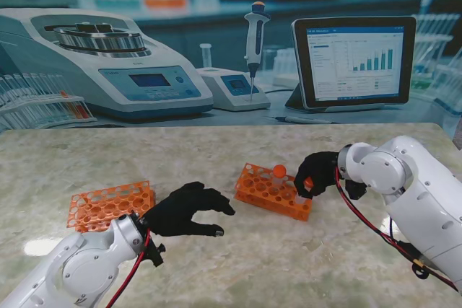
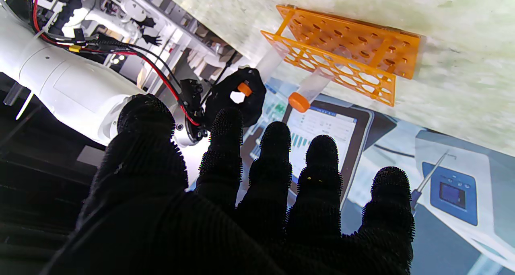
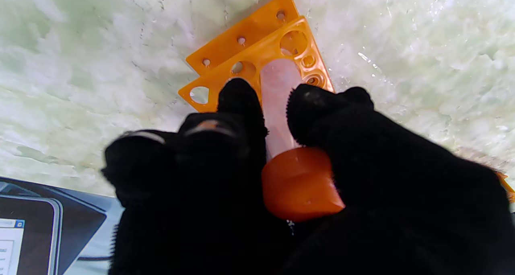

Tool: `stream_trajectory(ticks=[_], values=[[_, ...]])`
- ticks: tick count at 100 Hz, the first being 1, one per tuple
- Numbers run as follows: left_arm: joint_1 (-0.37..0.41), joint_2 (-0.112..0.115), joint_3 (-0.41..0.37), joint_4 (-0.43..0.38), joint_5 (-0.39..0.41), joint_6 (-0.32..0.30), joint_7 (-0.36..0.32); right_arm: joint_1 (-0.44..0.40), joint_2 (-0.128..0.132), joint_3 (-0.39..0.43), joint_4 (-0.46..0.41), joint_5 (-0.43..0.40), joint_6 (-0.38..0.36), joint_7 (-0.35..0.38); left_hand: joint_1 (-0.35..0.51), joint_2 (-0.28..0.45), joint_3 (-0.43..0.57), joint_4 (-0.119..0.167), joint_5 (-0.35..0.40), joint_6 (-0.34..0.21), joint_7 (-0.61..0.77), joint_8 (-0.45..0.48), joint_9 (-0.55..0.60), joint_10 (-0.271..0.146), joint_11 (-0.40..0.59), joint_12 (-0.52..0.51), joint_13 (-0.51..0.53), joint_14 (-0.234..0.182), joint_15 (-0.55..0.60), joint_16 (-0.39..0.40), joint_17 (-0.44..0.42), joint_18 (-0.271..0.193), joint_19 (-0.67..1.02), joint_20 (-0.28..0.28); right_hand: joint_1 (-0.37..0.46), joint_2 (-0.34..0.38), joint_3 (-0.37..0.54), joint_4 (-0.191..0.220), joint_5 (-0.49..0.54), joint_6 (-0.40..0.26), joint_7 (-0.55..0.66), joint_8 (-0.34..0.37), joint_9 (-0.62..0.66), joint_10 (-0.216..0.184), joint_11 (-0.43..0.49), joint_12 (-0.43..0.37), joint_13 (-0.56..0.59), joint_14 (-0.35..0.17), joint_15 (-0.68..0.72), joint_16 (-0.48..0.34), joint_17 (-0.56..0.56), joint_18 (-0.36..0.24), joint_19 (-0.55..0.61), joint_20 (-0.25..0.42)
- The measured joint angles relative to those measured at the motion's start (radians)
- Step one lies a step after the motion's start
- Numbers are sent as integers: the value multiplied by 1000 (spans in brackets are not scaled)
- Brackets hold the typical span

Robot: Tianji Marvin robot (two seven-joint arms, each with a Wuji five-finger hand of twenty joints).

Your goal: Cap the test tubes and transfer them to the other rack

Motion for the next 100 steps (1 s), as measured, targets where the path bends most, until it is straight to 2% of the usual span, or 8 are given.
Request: stream_trajectory(ticks=[12, 20, 30, 43, 52, 65, 80, 100], values=[[0, 0, 0, 0, 0, 0, 1, 10, -1, -17, 15, -1, 0, -17, 0, 0, 0, 0, 0, 0, 0, 0, 0, 0, 0, 0, 0, 0, 0, 0, 0, 0, 0, 0, 10, 3, 0, -40, -12, 21, -64, -75, -23, 1, -57, -53, -12, -3, -144, -39, -59, 7, -46, 0], [0, 0, 1, 1, 0, 1, 1, 15, -2, -26, 26, -6, -11, -32, 0, 0, 0, 0, 0, 0, 0, 0, 0, 0, 0, 0, 0, 0, 0, 0, 0, 0, 0, 0, 32, 15, -36, -86, -70, 44, -75, -227, -53, 1, -133, -101, -41, -5, -283, -36, -131, 19, -104, -1], [0, 0, 1, 1, 0, 1, 1, 19, -5, -34, 38, -8, -25, -47, 0, 0, 0, 0, 0, 0, 0, 0, 0, 0, 0, 0, 0, 0, 0, 0, 0, 0, 0, 0, 31, 52, -108, -97, -158, 52, -11, -378, -97, -1, -209, -143, -95, -2, -398, -46, -227, 35, -166, -13], [-1, 0, 2, 2, 0, 2, 1, 18, -9, -37, 49, -14, -42, -78, 0, 8, 0, 0, 0, 0, 0, 0, 0, 0, 0, 0, 0, 0, 0, 0, 0, 0, 0, 0, -25, 70, -205, -114, -211, 85, -6, -454, -159, -16, -271, -232, -171, 13, -507, -64, -353, 48, -230, -26], [-1, 0, 2, 2, -1, 2, 1, 14, -12, -32, 53, -21, -54, -100, 0, 8, 0, 0, 0, 0, 0, 0, 0, 0, 0, 0, 0, 0, 0, 0, 0, 0, 0, 0, -70, 79, -249, -115, -232, 105, -8, -489, -201, -29, -286, -324, -224, 23, -577, -99, -425, 73, -265, -39], [-1, 0, 3, 3, -1, 3, 1, 6, -16, -22, 53, -27, -62, -107, 0, 8, 0, 0, 0, 0, 0, 0, 0, 0, 0, 0, 0, 0, 0, 0, 0, 0, 0, 0, -139, 108, -296, -115, -242, 135, -94, -519, -237, -51, -322, -383, -277, 49, -637, -138, -520, 109, -315, -51], [-3, 0, 5, 5, -2, 4, 1, -9, -18, -1, 49, -34, -74, -118, 0, 8, 0, 0, 0, 0, 0, 0, 0, 0, 0, 0, 0, 0, 0, 0, 0, 0, 0, 0, -209, 165, -316, -105, -241, 171, -237, -505, -274, -65, -351, -421, -322, 68, -685, -176, -584, 131, -346, -63], [-4, 0, 6, 5, -3, 5, 1, -43, -20, 40, 16, -55, -82, -134, 0, 8, 0, 0, 0, 0, 0, 0, 0, 0, 0, 0, 0, 0, 0, 0, 0, 0, 0, 0, -258, 194, -362, -68, -241, 185, -292, -471, -283, -66, -351, -434, -353, 79, -729, -199, -627, 145, -369, -67]])
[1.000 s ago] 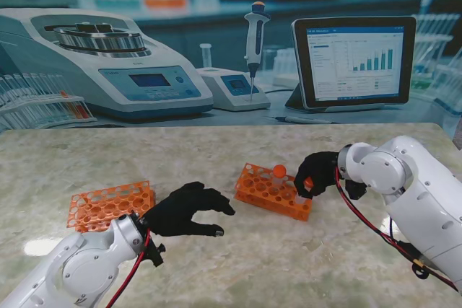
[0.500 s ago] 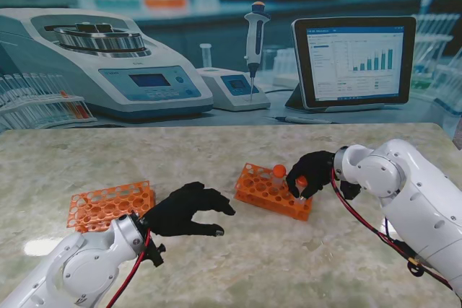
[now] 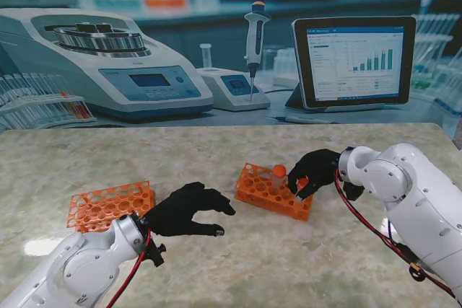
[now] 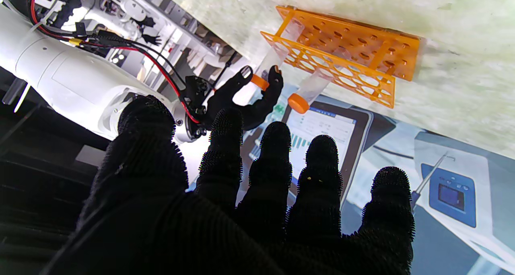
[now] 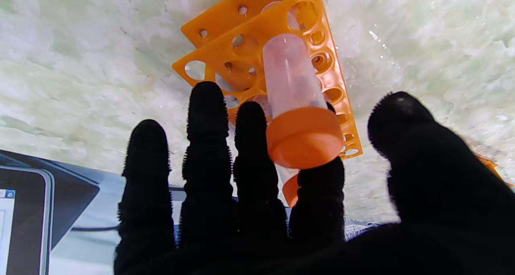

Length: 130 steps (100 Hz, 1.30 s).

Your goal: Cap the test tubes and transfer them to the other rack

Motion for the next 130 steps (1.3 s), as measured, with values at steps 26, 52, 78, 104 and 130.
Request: stream_trajectory(ticks=[26, 52, 78, 104, 130], values=[[0, 0, 0, 0, -2, 1, -1, -41, -6, 54, -43, -14, -11, -25, 0, 0, 0, 0, 0, 0, 0, 0, 0, 0, 0, 0, 0, 0, 0, 0, 0, 0, 0, 0, 0, 10, -3, 9, 0, 1, -17, 20, 0, -1, 0, 0, 0, 0, 1, -15, -14, 1, -2, -9], [1, 0, -1, 0, -5, 6, -1, -138, -19, 162, -129, -46, -45, -122, 0, 2, 0, 0, 0, 0, -1, -2, 0, 1, 0, 0, 0, 0, 0, 0, 0, 0, 0, 0, 0, 10, -3, 9, 1, 12, -17, 31, 0, -1, 0, 0, -21, 1, -4, -25, -22, 2, -12, -9], [4, 0, 1, 0, -6, 10, 2, -257, -37, 257, -221, -71, -82, -273, 0, 23, 0, 0, -12, 0, -26, -15, 0, 5, -10, 0, 0, 0, 0, 0, 0, 0, 0, 0, 0, 32, -13, 9, 1, 68, -66, 32, 0, -11, -24, -38, -35, 1, -74, -91, -24, 11, -36, -32], [2, -1, 8, 0, -9, 18, 2, -389, -63, 300, -278, -103, -115, -473, 0, 40, 0, 0, -43, 22, -52, -39, -1, 14, -13, -2, 0, 0, 0, 0, 0, 0, 0, 0, 0, 80, -19, 10, 0, 84, -106, 7, 0, -11, -60, -123, -59, 1, -139, -205, -27, 13, -57, -96], [-3, -3, 21, 4, -8, 29, 23, -508, -85, 310, -315, -135, -122, -617, 0, 53, 0, 0, -63, 22, -74, -64, -46, 24, -34, -24, 0, 0, 0, 0, 1, 0, 0, 0, 1, 114, -47, 20, -41, 100, -126, -11, -18, -11, -88, -184, -97, -4, -187, -300, -93, 48, -138, -213]])
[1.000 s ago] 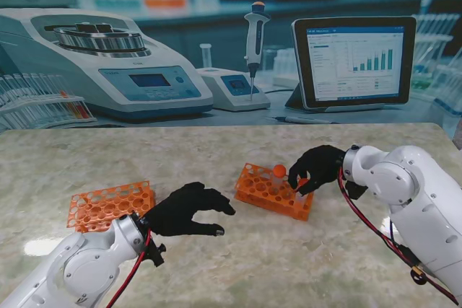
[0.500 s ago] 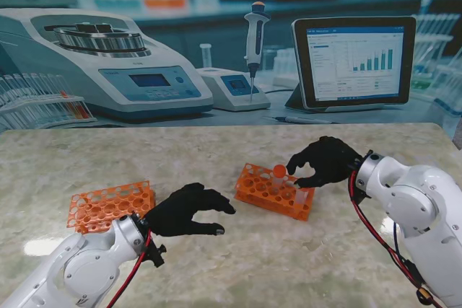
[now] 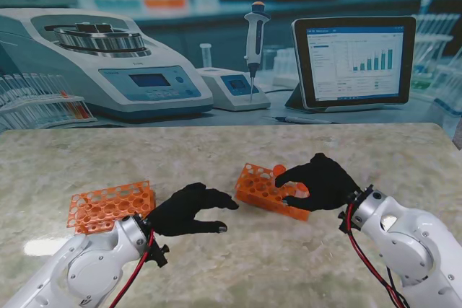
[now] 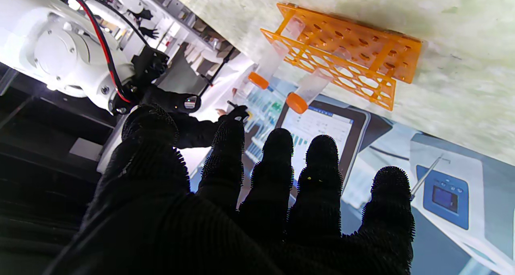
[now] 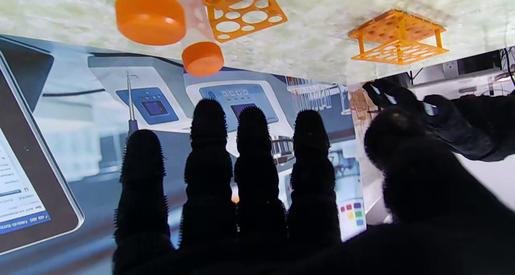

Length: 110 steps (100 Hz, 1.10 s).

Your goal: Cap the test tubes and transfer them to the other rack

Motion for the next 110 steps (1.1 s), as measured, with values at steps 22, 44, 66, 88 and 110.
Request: stream_trajectory(ticks=[22, 44, 66, 88, 110], values=[[-4, -1, 0, 5, -5, 18, -15, -104, -17, 8, -25, 1, 1, -75, -1, 10, 0, 0, 0, 0, 0, -4, -5, 3, -2, -1, 0, 0, 0, 0, 0, 0, 0, 0, 0, 14, -39, 1, -21, 10, -17, -24, -40, 0, -31, -54, -51, -1, -38, -72, -28, 13, -35, -78], [-8, 0, 0, 11, -4, 38, -28, -182, -28, 10, -29, -20, -3, -168, -1, 11, 0, 0, -11, 0, -1, -15, -17, 6, -3, -2, 0, 0, 0, 0, 0, 0, 0, 0, 0, 37, -73, 1, -61, 15, -31, -48, -58, 3, -48, -98, -88, -1, -44, -128, -56, 26, -57, -140], [-10, 0, -1, 12, -1, 64, -31, -202, -34, -6, -5, -20, 2, -226, -1, 11, 0, 0, -12, 0, -1, -25, -17, 7, -3, -23, 0, 0, 0, 0, 0, 0, 0, 0, 0, 37, -84, 2, -61, 18, -31, -59, -83, 12, -50, -109, -99, -1, -41, -150, -69, 27, -59, -165], [-14, 0, 4, 12, -3, 78, -28, -194, -36, -22, 19, -5, 16, -210, -14, 12, -1, 0, -12, 0, -1, -26, -17, 7, -3, -24, 0, 0, 0, 0, 0, 0, 0, 0, 0, 38, -96, 3, -61, 20, -30, -60, -83, 12, -50, -110, -112, 0, -52, -152, -79, 27, -60, -179], [-14, 0, 3, 11, -4, 82, -29, -190, -38, -31, 22, -8, 20, -230, -14, 12, -1, 0, -12, 0, -1, -26, -17, 7, -3, -24, 0, 0, 0, 0, 0, 0, 0, 0, 0, 38, -107, 11, -61, 23, -30, -61, -83, 12, -50, -112, -110, 1, -41, -162, -83, 27, -60, -191]])
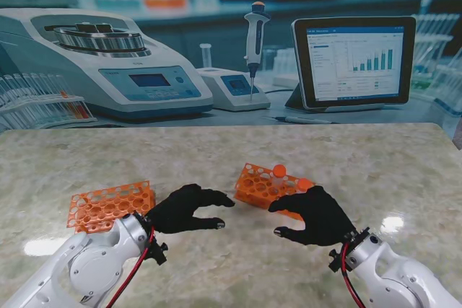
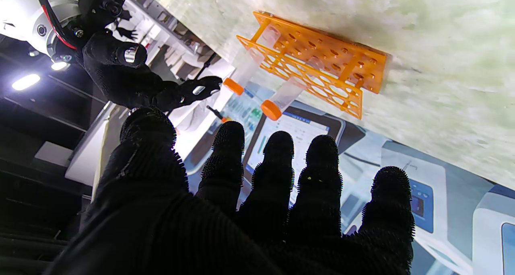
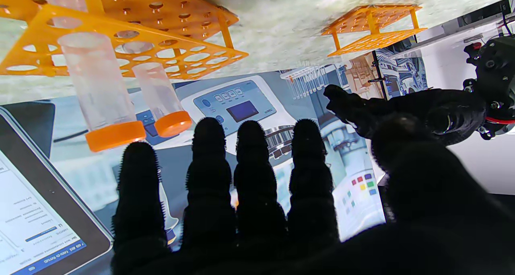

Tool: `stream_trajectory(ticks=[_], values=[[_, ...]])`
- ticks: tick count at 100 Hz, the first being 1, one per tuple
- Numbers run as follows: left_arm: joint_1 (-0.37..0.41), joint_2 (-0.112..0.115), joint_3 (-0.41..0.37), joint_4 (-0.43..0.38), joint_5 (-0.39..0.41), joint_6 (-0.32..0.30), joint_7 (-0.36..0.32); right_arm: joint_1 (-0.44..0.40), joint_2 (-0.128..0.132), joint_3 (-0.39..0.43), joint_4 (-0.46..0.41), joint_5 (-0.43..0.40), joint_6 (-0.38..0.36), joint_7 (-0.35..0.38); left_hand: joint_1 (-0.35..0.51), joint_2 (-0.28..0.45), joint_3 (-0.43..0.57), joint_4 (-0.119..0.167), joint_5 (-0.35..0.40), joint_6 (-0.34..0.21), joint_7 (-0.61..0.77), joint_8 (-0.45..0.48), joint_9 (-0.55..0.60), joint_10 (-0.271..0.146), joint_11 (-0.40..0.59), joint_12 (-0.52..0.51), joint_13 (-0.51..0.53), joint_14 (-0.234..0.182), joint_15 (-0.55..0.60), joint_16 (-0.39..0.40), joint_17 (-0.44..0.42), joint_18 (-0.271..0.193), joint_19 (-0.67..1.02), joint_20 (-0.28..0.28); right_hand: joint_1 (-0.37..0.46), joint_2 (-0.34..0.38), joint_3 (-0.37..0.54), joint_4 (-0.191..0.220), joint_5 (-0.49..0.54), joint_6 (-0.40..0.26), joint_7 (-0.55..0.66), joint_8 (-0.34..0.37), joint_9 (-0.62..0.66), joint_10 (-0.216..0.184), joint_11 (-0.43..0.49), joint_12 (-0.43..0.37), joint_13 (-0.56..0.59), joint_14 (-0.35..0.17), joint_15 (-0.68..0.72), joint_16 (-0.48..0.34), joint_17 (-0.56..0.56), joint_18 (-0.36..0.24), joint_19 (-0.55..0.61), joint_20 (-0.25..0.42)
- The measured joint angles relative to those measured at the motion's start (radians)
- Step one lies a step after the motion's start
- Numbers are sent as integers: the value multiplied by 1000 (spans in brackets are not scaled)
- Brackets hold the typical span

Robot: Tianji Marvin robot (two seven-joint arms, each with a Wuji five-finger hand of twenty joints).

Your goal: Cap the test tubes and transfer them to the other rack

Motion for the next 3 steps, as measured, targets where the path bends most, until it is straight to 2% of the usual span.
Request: stream_trajectory(ticks=[3], values=[[0, 0, 0, 0, -1, 0, 0, 0, 0, 0, 0, -3, -1, -3, 0, 0, 0, 0, 0, 0, 0, 0, 0, 0, 0, 0, 0, 0, 0, 0, 0, 0, 0, 0, 0, 0, 0, 0, 0, 0, 0, 0, 0, 0, 0, -3, 0, 0, 0, 0, 0, 0, 0, 0]])
